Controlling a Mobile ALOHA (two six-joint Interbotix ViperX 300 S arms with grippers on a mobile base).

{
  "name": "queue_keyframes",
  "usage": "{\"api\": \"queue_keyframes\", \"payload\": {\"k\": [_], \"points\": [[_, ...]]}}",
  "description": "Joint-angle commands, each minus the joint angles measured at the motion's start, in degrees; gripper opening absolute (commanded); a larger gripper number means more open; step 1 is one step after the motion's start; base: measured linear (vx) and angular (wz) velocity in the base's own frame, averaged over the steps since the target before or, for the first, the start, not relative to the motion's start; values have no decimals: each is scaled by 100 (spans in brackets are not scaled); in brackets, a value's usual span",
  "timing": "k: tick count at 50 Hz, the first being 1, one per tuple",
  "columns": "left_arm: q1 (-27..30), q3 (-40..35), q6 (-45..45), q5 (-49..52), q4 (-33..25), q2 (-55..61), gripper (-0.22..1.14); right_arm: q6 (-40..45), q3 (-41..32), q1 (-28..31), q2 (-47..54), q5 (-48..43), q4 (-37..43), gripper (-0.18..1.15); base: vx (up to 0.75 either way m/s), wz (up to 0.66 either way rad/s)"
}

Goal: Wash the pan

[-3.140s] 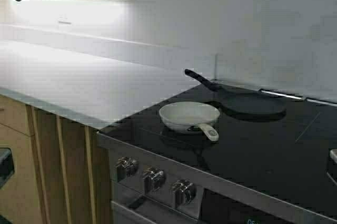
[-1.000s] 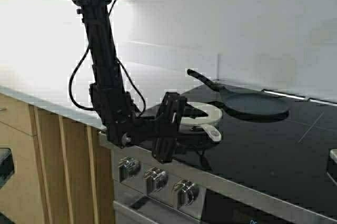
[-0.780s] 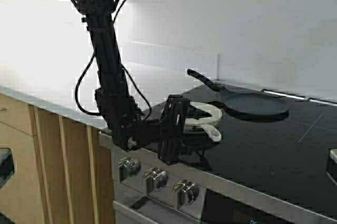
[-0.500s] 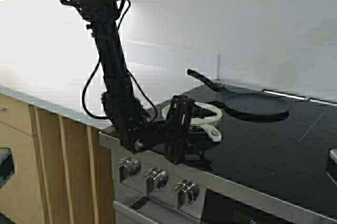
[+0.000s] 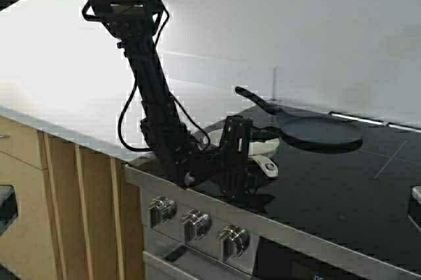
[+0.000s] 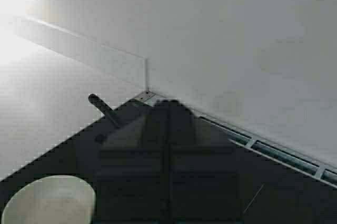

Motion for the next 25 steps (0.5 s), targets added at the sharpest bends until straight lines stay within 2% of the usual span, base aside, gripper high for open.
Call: {"api": "queue_keyframes", "payload": {"k": [1,9,13,17,21,23,25], "points": [[-53,-158,0,44,0,-105,93,9,-79,0,35,-18,9,7,0,0],[-53,-220,-18,53,0,-44,90,9,-70,0,35,-18,9,7,0,0],[-62,-202,-26,44,-9,-44,77,9,-70,9,35,-18,9,7,0,0],[-53,-193,-26,44,-26,-53,49,9,-70,0,44,-18,9,7,0,0],[-53,-158,-26,44,-97,-79,9,9,-79,9,35,-18,9,7,0,0],[-53,-141,-26,44,-158,-105,-7,9,-79,0,44,-18,9,7,0,0],[-53,-123,-26,53,-229,-114,-13,9,-79,9,35,-18,9,7,0,0]]}}
